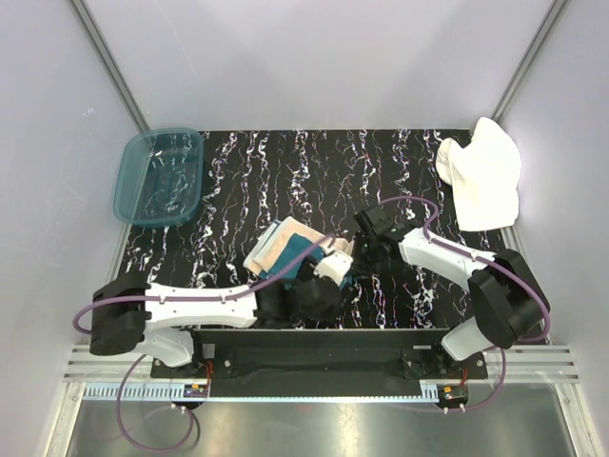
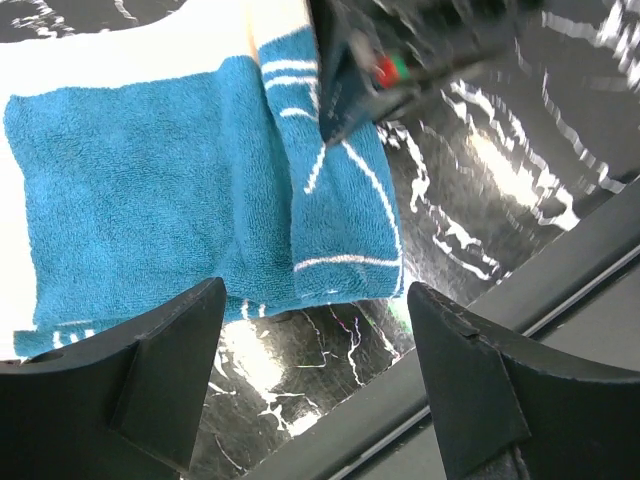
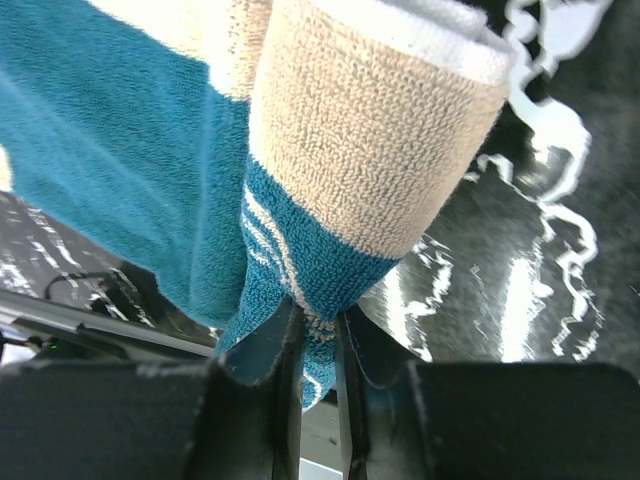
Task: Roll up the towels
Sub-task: Roll the towel
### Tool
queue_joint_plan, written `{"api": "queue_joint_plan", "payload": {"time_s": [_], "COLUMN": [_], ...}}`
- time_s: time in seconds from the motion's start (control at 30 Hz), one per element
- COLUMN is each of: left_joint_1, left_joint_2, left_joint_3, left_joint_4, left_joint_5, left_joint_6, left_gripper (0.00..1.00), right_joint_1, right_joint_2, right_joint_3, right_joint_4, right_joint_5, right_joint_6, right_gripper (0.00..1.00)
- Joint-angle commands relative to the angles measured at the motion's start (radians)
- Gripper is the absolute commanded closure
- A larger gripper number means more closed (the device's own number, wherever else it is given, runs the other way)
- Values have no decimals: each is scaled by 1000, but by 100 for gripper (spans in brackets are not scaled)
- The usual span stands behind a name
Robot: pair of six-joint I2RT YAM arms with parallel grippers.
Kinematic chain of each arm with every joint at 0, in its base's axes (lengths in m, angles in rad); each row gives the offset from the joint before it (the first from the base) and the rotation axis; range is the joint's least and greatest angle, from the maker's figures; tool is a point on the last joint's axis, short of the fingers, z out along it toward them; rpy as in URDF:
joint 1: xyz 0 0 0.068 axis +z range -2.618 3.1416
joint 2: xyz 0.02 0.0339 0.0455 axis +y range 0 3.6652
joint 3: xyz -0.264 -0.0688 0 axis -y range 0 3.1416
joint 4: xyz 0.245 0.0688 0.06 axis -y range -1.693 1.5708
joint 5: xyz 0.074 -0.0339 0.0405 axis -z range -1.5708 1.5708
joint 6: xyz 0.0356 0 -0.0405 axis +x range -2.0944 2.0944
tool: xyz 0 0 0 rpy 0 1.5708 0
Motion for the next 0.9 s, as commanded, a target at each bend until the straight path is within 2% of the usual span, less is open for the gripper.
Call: {"api": "queue_joint_plan", "payload": {"time_s": [0.0, 0.3, 0.63, 0.87], "left_joint_1": [-50, -116, -118, -116], "left_joint_2": [52, 186, 282, 295], "left_joint_3": [64, 122, 90, 37], "left_joint_4": [112, 192, 198, 214], "left_joint_5": [-103, -80, -102, -106], "left_joint_6": [76, 114, 13, -48], "left_gripper": [21, 20, 22, 24], "right_joint_1": [15, 15, 15, 15], "right_joint_2": [-6, -7, -33, -53], "right_joint_3": [42, 62, 84, 84], "right_joint_4": [-84, -108, -145, -167], "right_joint_5": [29, 30, 21, 19], "right_joint_6": [-12, -16, -18, -16], "right_gripper": [79, 79, 78, 78]}}
